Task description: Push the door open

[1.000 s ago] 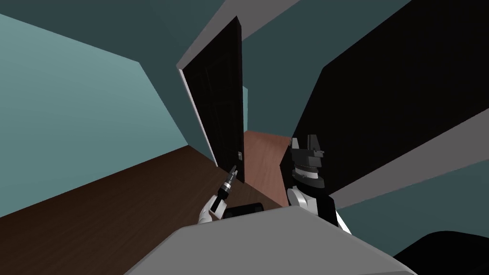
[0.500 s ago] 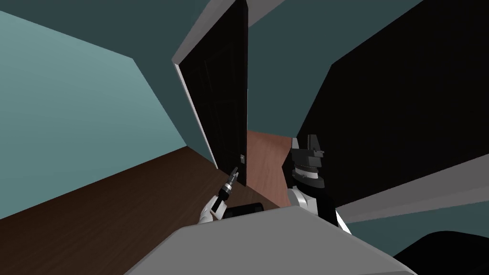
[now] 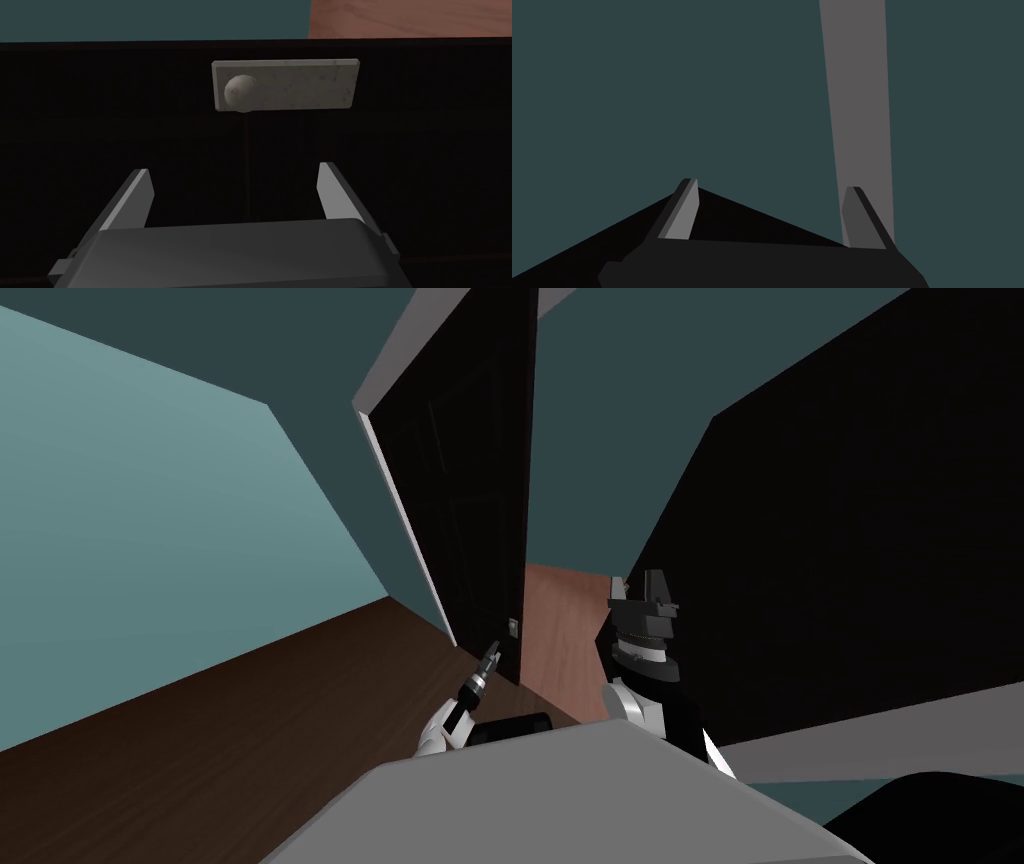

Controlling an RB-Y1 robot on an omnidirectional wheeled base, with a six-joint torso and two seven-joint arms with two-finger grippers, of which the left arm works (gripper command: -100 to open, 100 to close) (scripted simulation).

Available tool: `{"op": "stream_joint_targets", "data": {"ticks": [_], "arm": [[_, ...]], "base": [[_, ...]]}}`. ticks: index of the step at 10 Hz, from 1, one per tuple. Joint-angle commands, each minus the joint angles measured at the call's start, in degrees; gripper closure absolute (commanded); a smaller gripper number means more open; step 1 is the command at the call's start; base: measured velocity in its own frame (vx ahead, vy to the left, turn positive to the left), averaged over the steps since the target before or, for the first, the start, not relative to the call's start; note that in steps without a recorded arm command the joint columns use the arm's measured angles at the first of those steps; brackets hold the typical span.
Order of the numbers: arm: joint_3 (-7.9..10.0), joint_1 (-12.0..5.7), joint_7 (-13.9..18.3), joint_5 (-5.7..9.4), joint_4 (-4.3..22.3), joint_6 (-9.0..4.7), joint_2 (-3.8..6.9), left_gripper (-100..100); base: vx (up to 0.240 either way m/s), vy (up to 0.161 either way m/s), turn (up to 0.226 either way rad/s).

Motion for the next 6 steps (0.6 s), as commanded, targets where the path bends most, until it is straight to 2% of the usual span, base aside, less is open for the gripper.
{"op": "stream_joint_targets", "data": {"ticks": [1,6], "arm": [[0.00,0.00,0.00,0.00,0.00,0.00,0.00,-100],[0.80,-0.34,-0.89,0.35,0.92,0.10,-0.80,-100]], "base": [[0.055,0.028,-0.005],[0.161,-0.095,-0.035]]}}
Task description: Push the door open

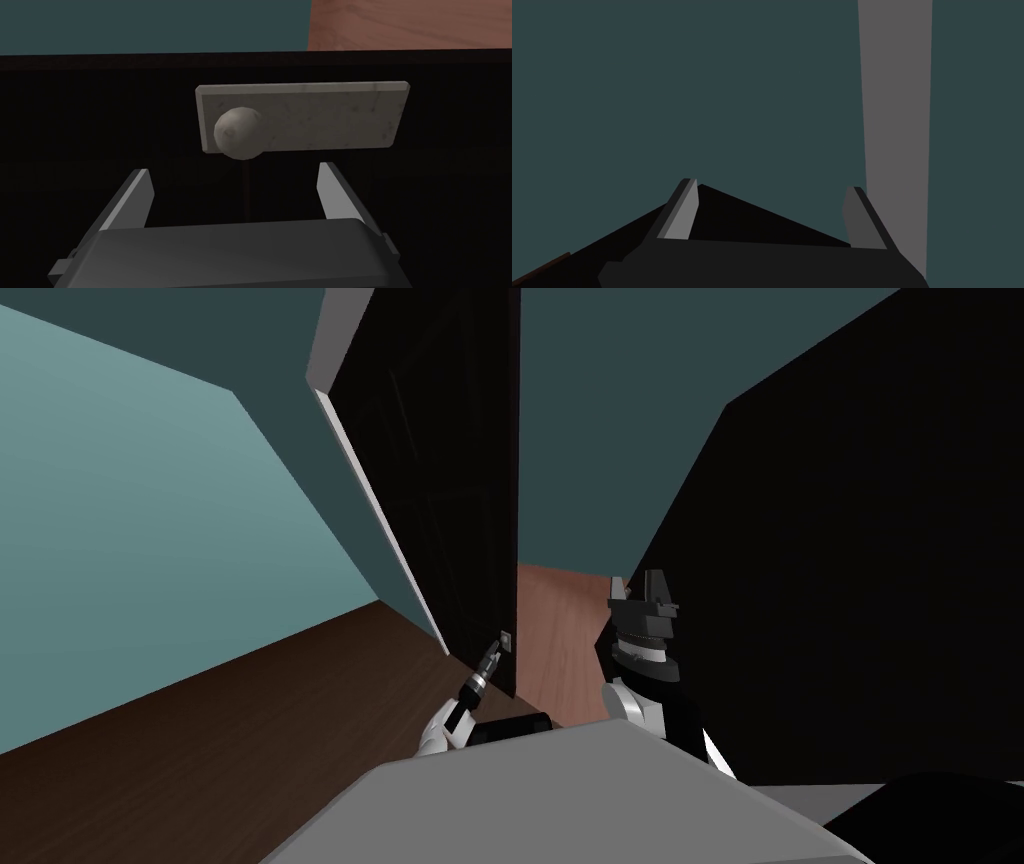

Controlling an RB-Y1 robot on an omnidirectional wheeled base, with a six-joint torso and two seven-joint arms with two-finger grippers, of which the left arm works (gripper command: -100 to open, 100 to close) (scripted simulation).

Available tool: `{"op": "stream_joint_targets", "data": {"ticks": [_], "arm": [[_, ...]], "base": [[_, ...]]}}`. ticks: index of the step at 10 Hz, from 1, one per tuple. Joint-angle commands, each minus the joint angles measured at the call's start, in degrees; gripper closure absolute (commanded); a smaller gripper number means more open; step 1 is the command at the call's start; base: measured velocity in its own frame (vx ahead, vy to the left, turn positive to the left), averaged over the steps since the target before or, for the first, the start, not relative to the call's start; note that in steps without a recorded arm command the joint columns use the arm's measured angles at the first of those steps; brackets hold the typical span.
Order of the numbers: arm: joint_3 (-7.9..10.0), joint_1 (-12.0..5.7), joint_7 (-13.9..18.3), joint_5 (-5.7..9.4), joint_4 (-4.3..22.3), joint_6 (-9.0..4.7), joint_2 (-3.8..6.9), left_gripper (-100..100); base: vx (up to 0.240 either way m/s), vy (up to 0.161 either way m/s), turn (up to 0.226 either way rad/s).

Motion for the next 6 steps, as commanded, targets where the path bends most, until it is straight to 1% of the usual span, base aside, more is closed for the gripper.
{"op": "stream_joint_targets", "data": {"ticks": [1,3,4,5,6], "arm": [[0.24,-0.05,-0.28,0.11,0.16,0.11,-0.31,-100],[0.54,-0.15,-0.61,0.24,0.43,0.19,-0.79,-100],[0.46,-0.19,-0.50,0.20,0.47,0.11,-0.67,-100],[0.46,-0.19,-0.50,0.20,0.47,0.11,-0.67,100],[0.46,-0.19,-0.50,0.20,0.47,0.11,-0.67,100]], "base": [[0.159,-0.112,-0.023],[0.164,-0.108,-0.034],[0.057,-0.051,0.021],[-0.012,0.008,-0.012],[-0.021,0.019,-0.021]]}}
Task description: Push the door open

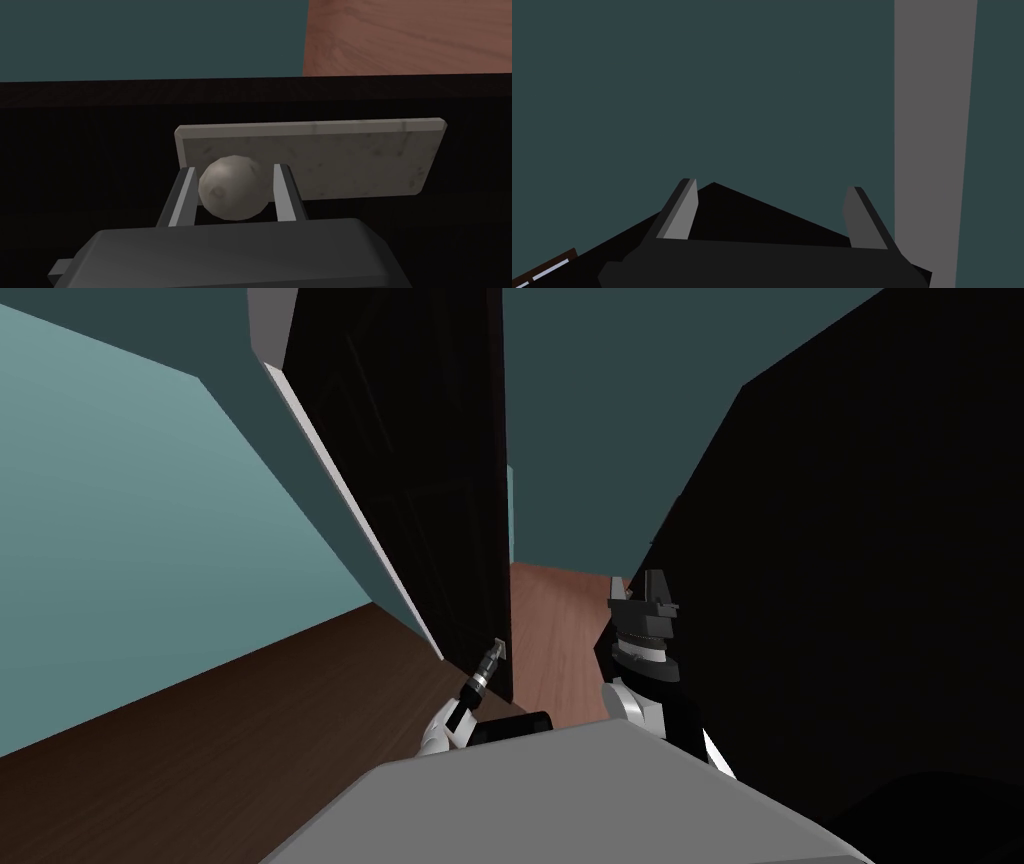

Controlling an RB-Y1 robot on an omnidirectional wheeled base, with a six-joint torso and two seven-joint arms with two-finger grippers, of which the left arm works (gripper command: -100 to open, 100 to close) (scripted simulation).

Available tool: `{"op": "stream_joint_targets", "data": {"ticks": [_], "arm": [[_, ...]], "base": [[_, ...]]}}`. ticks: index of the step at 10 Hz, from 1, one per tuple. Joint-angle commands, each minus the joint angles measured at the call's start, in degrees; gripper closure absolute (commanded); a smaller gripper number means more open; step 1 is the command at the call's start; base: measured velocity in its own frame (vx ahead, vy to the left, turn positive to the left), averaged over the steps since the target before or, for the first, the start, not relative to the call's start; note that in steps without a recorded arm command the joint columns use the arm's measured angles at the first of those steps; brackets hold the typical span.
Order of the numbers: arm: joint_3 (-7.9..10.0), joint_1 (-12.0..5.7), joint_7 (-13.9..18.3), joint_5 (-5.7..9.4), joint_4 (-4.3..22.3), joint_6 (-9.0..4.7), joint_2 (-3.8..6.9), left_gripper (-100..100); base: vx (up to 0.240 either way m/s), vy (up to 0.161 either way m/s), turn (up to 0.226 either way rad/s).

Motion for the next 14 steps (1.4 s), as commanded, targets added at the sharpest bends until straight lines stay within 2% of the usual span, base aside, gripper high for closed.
{"op": "stream_joint_targets", "data": {"ticks": [1,4,5,9,12,14], "arm": [[0.01,0.03,0.02,0.01,-0.02,-0.07,0.03,100],[0.01,0.03,0.02,0.01,-0.02,-0.07,0.03,100],[0.51,0.10,-0.30,0.21,0.21,0.12,0.09,100],[1.95,0.00,-1.06,0.84,0.45,0.20,0.22,100],[4.10,-0.14,-2.20,1.77,0.83,0.33,0.29,100],[4.10,-0.14,-2.20,1.77,0.83,0.33,0.29,100]], "base": [[-0.012,0.014,-0.005],[-0.005,0.003,0.003],[0.057,-0.060,0.016],[0.125,-0.106,0.020],[0.169,-0.135,0.026],[0.070,-0.076,0.020]]}}
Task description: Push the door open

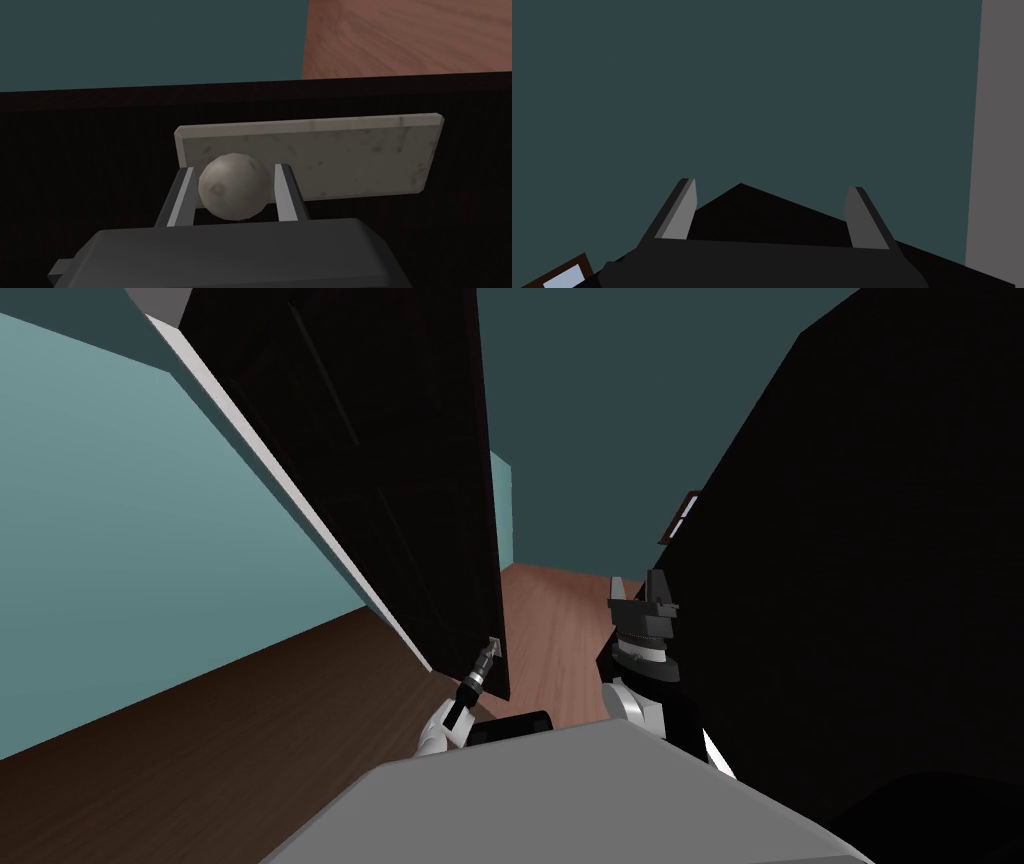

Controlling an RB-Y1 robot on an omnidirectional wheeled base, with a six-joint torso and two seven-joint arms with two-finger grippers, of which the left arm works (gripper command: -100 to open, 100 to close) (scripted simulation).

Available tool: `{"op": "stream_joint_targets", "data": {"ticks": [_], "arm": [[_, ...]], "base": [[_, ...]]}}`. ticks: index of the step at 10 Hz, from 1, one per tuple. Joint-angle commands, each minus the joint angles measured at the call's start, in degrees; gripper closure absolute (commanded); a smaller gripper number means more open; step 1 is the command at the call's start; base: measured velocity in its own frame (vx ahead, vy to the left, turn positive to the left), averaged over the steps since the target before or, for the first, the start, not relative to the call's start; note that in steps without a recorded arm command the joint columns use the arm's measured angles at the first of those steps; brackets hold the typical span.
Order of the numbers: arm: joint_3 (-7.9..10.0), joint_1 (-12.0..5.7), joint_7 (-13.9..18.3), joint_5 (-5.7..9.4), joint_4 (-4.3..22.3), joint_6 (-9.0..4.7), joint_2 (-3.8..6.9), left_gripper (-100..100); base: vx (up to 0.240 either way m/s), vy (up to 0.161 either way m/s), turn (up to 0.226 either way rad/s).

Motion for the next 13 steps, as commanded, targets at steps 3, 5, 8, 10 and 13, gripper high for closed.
{"op": "stream_joint_targets", "data": {"ticks": [3,5,8,10,13], "arm": [[2.15,-0.43,-0.94,0.93,1.07,-0.34,0.36,100],[3.77,-0.54,-1.80,1.63,1.35,-0.25,0.29,100],[6.03,-0.69,-2.99,2.61,1.74,-0.12,0.11,100],[7.71,-0.80,-3.88,3.34,2.03,-0.03,-0.10,100],[7.03,-1.13,-3.51,3.09,2.75,-0.20,-0.16,-100]], "base": [[0.069,-0.069,0.032],[0.104,-0.084,0.044],[0.135,-0.126,0.058],[0.152,-0.127,0.065],[-0.149,0.005,0.026]]}}
